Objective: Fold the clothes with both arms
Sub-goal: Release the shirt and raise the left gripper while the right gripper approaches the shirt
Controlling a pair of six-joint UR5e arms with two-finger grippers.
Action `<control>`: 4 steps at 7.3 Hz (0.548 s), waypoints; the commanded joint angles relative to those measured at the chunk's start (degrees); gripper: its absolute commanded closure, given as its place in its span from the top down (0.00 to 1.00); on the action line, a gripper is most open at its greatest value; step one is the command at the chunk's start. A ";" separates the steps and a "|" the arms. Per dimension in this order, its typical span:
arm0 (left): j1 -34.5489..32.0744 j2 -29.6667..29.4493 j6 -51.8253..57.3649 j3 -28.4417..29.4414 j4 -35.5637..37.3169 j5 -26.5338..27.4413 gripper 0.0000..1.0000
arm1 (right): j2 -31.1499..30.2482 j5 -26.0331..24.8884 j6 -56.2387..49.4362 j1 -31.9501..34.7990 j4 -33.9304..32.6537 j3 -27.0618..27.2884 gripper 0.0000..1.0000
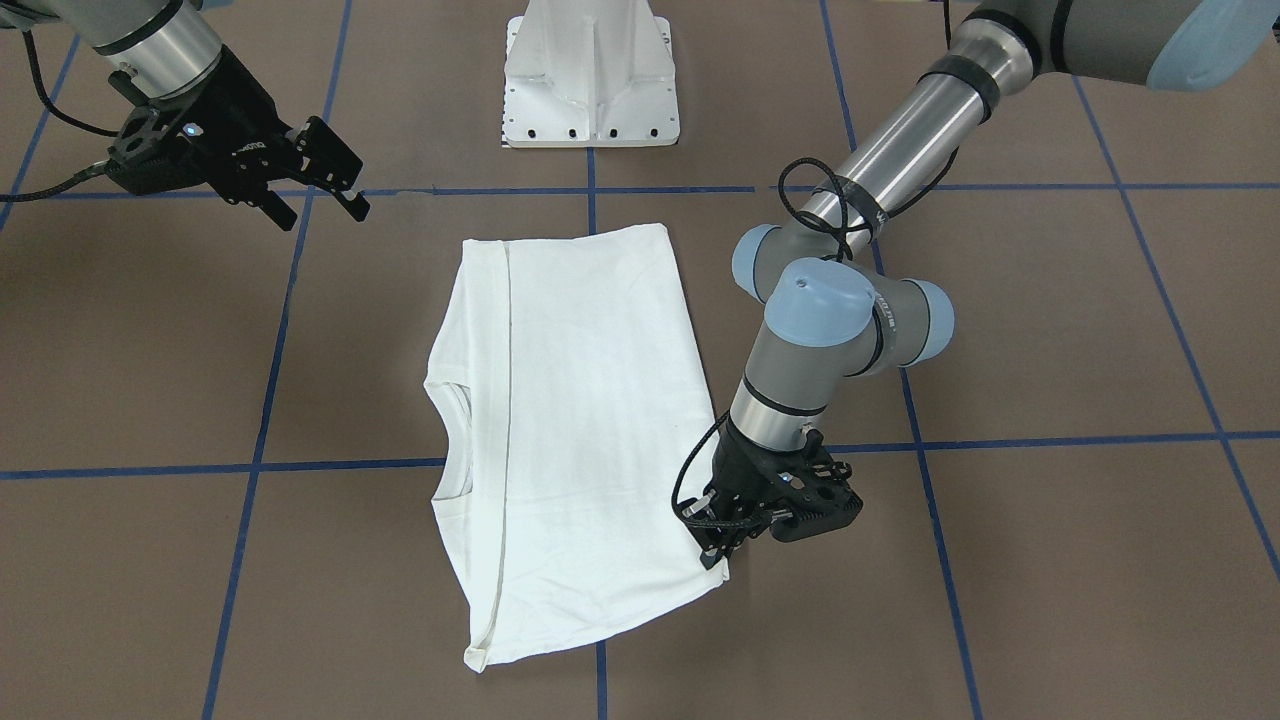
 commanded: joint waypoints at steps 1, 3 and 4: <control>-0.01 -2.02 -0.02 3.98 -1.64 1.25 0.00 | 2.12 -0.88 0.00 -0.45 -0.09 -1.08 1.00; -0.01 -2.11 0.07 4.08 -1.64 3.97 1.00 | 2.31 -1.06 0.00 -0.63 -0.09 -1.43 1.00; -0.10 -2.02 0.16 3.99 -1.64 3.63 1.00 | 2.83 -1.49 -0.52 -0.80 -0.35 -2.48 1.00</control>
